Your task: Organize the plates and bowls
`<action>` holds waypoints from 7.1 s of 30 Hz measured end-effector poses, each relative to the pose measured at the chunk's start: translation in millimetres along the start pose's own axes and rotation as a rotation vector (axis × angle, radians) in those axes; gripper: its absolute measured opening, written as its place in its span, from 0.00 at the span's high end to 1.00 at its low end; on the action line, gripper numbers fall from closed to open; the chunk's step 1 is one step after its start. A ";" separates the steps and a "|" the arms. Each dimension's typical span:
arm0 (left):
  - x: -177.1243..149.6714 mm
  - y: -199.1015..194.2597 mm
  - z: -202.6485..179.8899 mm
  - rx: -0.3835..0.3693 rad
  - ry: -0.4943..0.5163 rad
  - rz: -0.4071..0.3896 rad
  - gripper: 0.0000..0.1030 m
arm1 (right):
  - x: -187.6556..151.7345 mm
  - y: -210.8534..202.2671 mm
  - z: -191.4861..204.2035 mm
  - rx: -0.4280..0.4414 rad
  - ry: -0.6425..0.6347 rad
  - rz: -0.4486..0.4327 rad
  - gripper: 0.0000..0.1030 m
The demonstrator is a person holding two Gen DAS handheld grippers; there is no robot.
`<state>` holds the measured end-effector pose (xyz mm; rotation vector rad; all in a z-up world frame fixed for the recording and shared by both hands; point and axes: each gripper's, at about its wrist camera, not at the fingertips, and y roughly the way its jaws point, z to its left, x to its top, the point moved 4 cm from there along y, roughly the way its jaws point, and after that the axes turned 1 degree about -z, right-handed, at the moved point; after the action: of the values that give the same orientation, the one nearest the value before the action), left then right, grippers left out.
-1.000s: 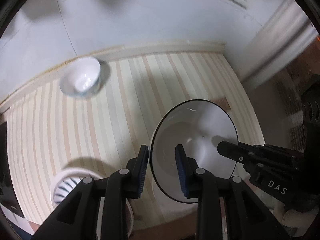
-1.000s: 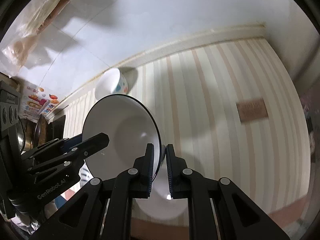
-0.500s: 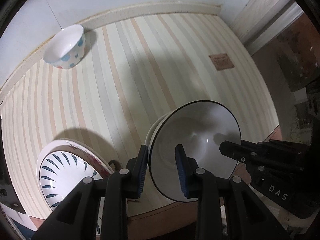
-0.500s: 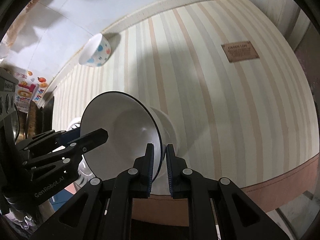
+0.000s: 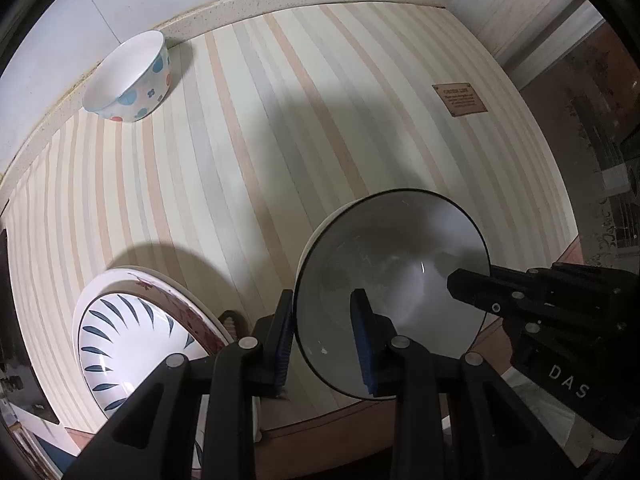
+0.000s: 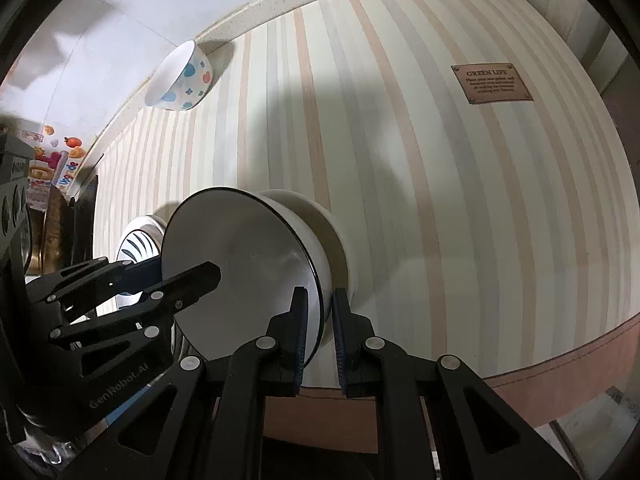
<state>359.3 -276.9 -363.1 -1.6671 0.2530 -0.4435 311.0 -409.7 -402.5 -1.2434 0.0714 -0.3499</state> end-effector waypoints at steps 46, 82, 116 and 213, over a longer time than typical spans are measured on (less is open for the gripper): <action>143.0 38.0 274.0 -0.142 -0.580 -0.105 0.77 | 281.6 133.9 168.3 0.115 -0.167 0.056 0.85; 62.3 -125.7 101.8 -0.096 -0.188 -0.323 0.77 | 115.3 -79.9 119.5 0.105 -0.130 -0.228 0.85; 2.4 -40.2 11.9 -0.109 -0.052 -0.106 0.77 | -10.8 -35.8 5.2 0.063 0.018 -0.100 0.85; 24.8 63.5 13.5 -0.332 -0.039 0.188 0.32 | -2.8 63.0 -37.1 0.305 0.162 0.039 0.11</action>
<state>393.0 -284.4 -423.5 -1.9516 0.4701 -0.2357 313.3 -425.4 -473.9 -0.9100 0.1745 -0.4112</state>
